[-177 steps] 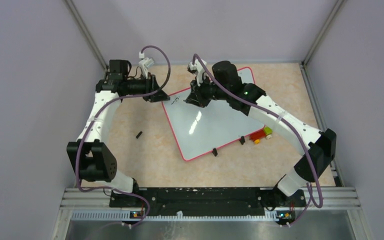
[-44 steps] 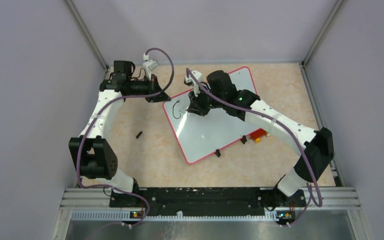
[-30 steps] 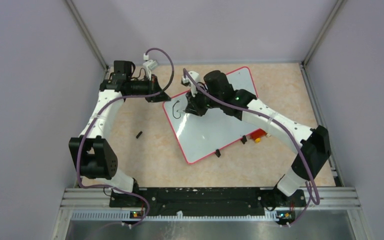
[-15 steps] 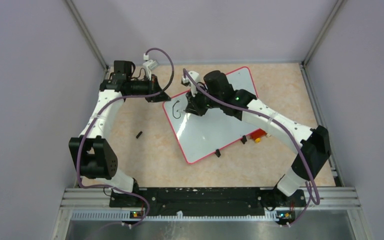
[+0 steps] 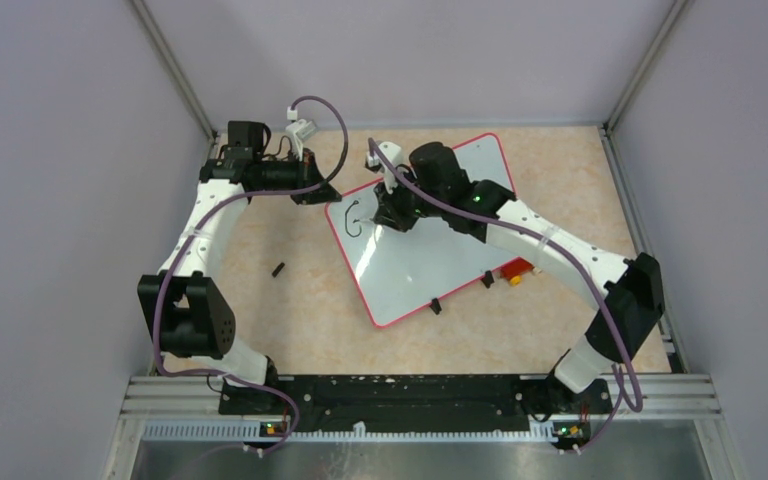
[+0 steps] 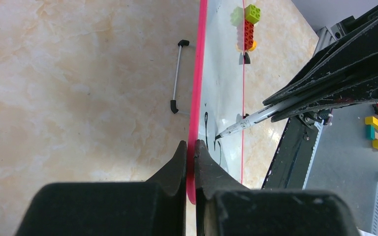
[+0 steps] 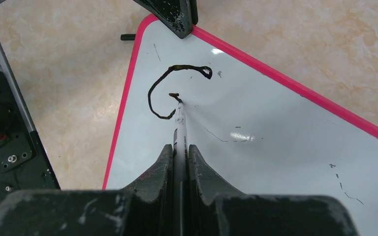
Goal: Write a sentence on the whiteboard
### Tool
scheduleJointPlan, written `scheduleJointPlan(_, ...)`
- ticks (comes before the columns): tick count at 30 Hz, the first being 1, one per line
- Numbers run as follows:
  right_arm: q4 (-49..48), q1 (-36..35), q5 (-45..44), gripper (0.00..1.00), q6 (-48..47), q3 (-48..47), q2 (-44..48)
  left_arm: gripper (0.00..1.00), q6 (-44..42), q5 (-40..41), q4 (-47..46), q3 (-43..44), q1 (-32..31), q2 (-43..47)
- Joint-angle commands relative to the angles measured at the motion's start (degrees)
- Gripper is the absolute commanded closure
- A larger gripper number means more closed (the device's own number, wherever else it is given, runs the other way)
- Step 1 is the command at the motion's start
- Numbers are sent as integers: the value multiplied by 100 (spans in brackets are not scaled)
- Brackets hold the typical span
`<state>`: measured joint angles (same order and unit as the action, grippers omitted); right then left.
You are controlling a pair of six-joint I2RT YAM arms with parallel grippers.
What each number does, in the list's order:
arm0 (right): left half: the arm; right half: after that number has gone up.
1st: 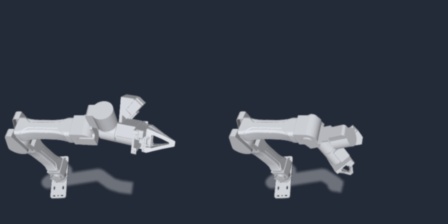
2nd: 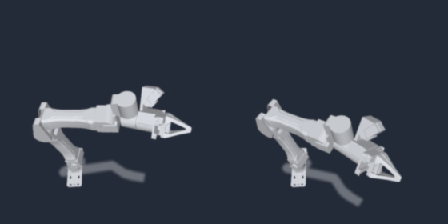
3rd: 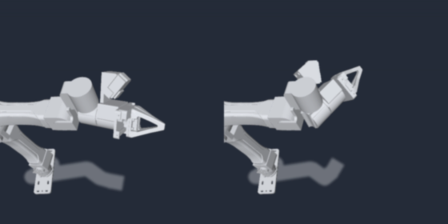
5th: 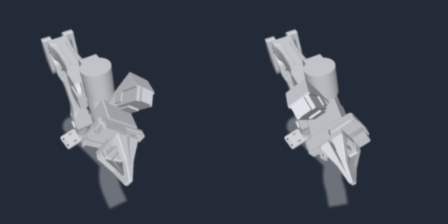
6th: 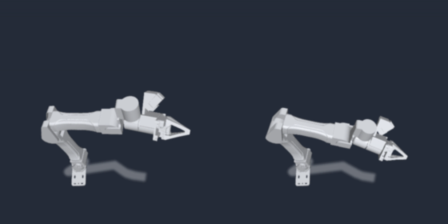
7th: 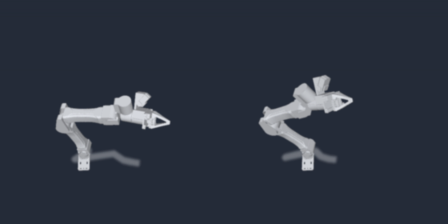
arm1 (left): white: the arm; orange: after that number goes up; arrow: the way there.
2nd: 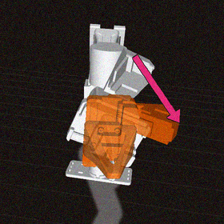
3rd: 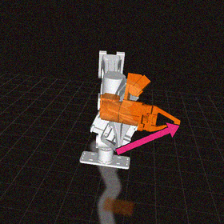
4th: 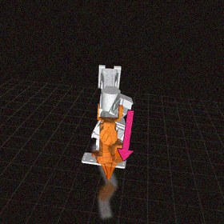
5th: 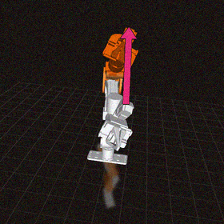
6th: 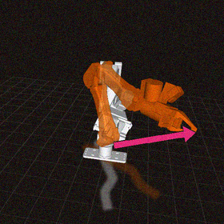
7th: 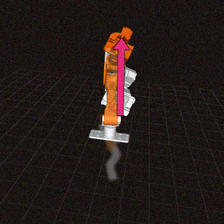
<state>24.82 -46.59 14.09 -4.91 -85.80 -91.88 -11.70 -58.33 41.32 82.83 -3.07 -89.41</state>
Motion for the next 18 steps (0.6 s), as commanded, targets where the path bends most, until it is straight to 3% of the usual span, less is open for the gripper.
scheduleJointPlan(1,-144,105,-513,100,-90,68,186,100,28,-46,21,129,-139,45)
scheduleJointPlan(18,2,37,-111,100,-133,292,203,100,10,-28,16,113,-140,66)
